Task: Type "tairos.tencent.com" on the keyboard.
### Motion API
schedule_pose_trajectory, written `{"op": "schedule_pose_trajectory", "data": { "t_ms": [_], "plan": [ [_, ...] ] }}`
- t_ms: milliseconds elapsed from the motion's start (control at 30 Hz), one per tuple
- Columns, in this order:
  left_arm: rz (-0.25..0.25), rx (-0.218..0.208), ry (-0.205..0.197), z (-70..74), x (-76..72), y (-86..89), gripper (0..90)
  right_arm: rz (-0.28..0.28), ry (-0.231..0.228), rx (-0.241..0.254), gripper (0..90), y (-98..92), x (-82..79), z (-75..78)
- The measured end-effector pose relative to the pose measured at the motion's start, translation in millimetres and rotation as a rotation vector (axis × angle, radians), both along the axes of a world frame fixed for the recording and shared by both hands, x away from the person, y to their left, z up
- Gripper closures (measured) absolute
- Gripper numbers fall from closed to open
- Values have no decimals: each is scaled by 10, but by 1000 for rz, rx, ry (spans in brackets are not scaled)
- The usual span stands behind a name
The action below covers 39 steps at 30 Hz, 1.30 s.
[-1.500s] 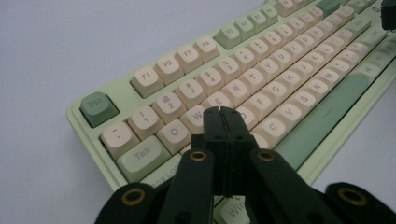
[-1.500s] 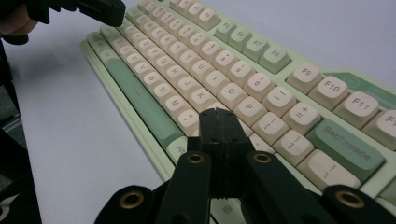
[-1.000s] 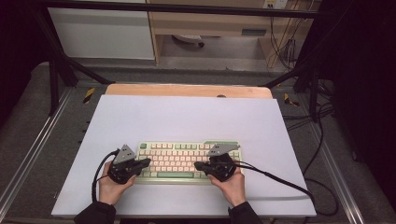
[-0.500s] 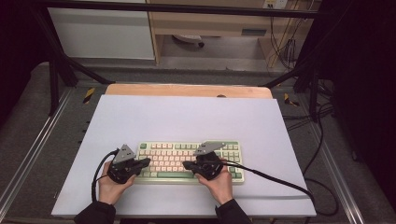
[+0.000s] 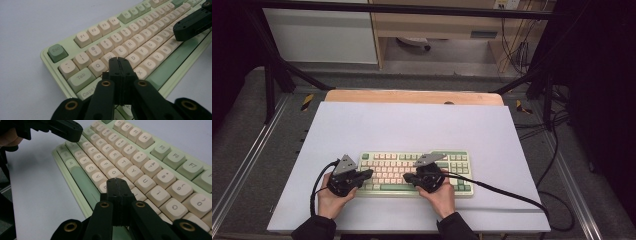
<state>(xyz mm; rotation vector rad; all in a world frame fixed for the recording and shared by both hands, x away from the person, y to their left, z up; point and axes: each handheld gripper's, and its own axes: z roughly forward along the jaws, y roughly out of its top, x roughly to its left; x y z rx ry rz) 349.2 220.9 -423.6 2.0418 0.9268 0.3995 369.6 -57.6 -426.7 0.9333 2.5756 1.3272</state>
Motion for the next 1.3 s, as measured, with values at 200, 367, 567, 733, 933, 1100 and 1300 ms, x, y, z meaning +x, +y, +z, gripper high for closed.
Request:
{"op": "schedule_pose_trajectory", "data": {
  "t_ms": [200,367,567,733,933,1100,1300],
  "plan": [
    [-1,1,0,-1,-2,-4,897,3,6,-6,900,26,13,-58],
    [-2,0,0,-1,-2,-5,896,6,7,-6,900,29,15,-71],
    [-3,1,0,-1,-2,-7,897,8,-2,-16,900,39,6,-99],
    [-4,1,-2,1,-2,-7,896,8,1,-14,900,36,6,-89],
    [-5,0,-3,5,-6,-6,896,9,-13,1,900,-10,-11,10],
    [-6,-2,-5,13,-9,-3,896,6,-27,-18,900,-70,-14,75],
    [-7,-2,-3,12,-9,-8,896,-9,-32,-17,900,-167,-12,113]
  ]
}}
